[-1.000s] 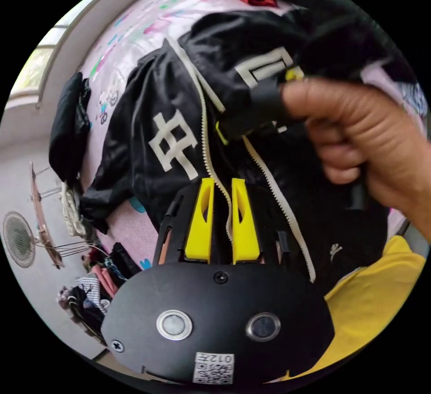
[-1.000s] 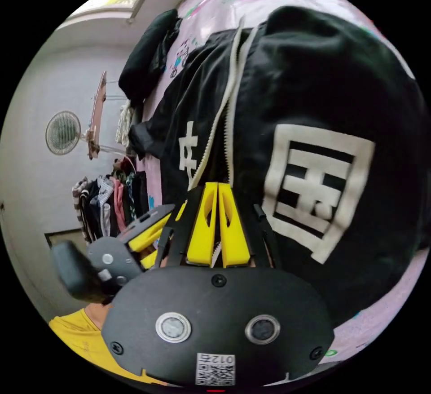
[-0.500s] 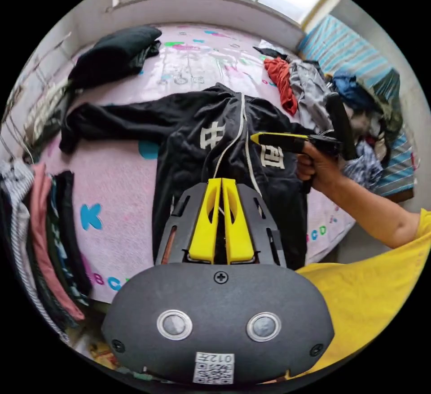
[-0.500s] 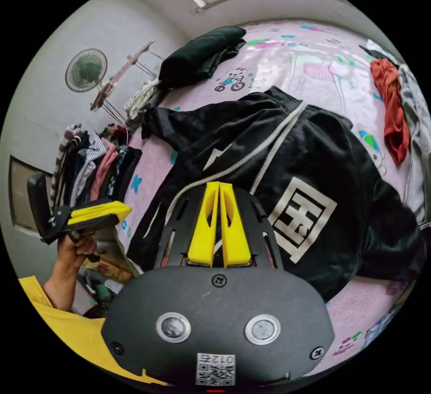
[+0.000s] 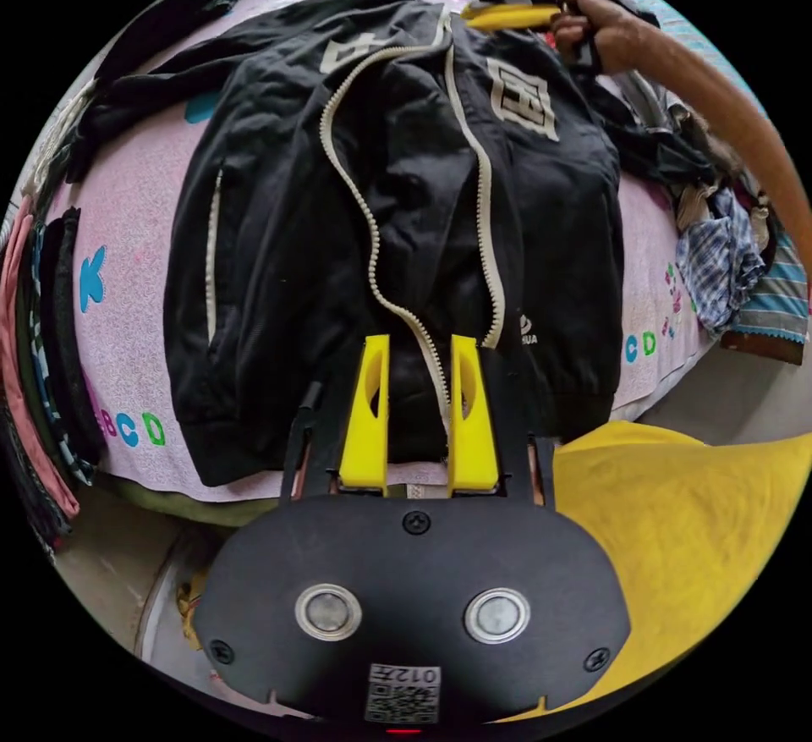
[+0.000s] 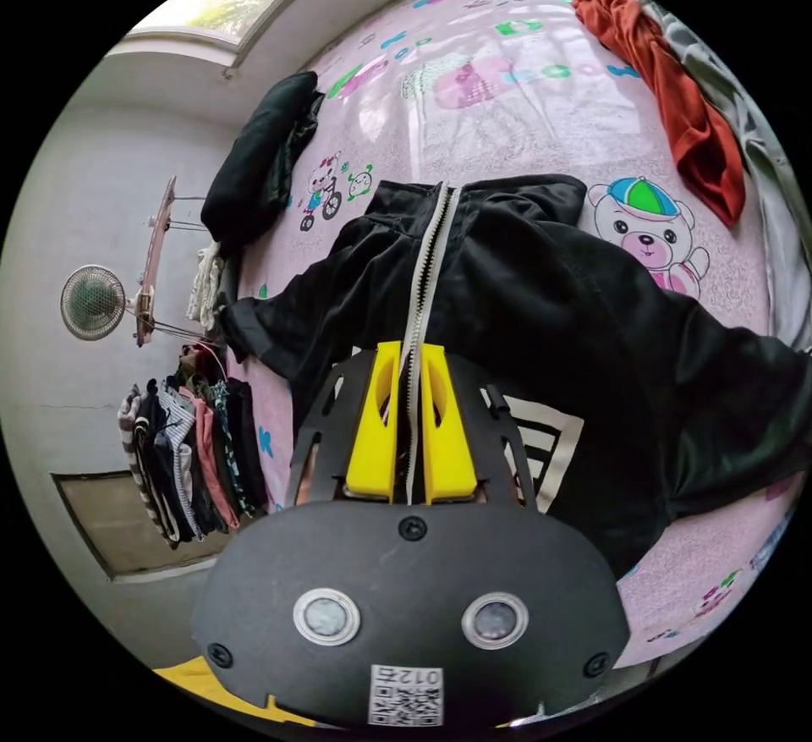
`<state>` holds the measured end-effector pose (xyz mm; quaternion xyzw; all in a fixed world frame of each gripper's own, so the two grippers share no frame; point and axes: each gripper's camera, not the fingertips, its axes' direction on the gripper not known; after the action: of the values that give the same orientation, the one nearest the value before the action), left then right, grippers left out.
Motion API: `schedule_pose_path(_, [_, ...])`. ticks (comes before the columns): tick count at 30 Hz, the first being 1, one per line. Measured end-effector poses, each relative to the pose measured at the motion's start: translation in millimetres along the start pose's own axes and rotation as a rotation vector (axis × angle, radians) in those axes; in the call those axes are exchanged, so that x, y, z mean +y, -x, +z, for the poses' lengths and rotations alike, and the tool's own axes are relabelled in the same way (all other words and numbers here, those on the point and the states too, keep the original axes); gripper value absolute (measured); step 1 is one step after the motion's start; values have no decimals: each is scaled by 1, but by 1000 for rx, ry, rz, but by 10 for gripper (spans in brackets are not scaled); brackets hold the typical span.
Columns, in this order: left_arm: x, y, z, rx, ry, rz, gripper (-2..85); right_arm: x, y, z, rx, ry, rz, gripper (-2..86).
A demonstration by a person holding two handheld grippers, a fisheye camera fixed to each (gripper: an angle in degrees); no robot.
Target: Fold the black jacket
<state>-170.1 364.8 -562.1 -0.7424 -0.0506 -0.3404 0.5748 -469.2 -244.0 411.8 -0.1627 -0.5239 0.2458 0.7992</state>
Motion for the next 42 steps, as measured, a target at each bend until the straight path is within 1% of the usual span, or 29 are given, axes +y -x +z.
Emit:
schedule_pose_path(4, [2, 14, -1, 65, 19, -9, 51, -21, 1, 5, 38, 67, 8, 30])
schedule_pose_path(8, [19, 24, -18, 95, -17, 3, 25, -26, 1, -8, -18, 50, 14, 25])
schedule_pose_path(10, [33, 29, -34, 83, -45, 20, 14, -25, -1, -13, -64, 60, 13, 24])
schedule_pose_path(12, [42, 33, -43, 77, -58, 36, 10, -24, -5, -13, -131, 109, 22, 24])
schedule_pose_path(14, [49, 36, -53, 69, -81, 50, 7, -18, -10, -7, -204, 199, 35, 25])
schedule_pose_path(19, [65, 40, -75, 59, -149, 66, 4, -3, -16, 5, -237, 315, 32, 34])
schedule_pose_path(24, [74, 34, -81, 36, -171, 110, 3, -11, -36, 10, -305, 310, 118, 56])
schedule_pose_path(27, [78, 22, -85, -28, -181, 174, 3, -21, -51, 18, -317, 313, 194, 65])
schedule_pose_path(29, [79, 13, -85, -91, -175, 211, 2, -26, -62, 21, -270, 300, 242, 50])
schedule_pose_path(30, [78, 7, -85, -128, -162, 241, 2, -28, -62, 21, -261, 297, 231, 44])
schedule_pose_path(33, [78, -13, -86, -228, -146, 325, 2, -31, -52, 6, -284, 271, 119, 21])
schedule_pose_path(35, [78, -28, -85, -276, -127, 398, 2, -27, -46, -9, -252, 261, -4, 14])
schedule_pose_path(36, [76, -39, -80, -299, -103, 450, 2, -25, -48, -10, -237, 262, -25, 12])
schedule_pose_path(37, [73, -50, -72, -315, -62, 505, 2, -21, -56, -8, -192, 263, -47, 10])
schedule_pose_path(40, [60, -74, -37, -361, 40, 583, 1, -13, -89, 23, 24, 256, -80, 10])
schedule_pose_path(42, [49, -84, -13, -366, 111, 606, 1, -8, -98, 42, 61, 242, -129, 13])
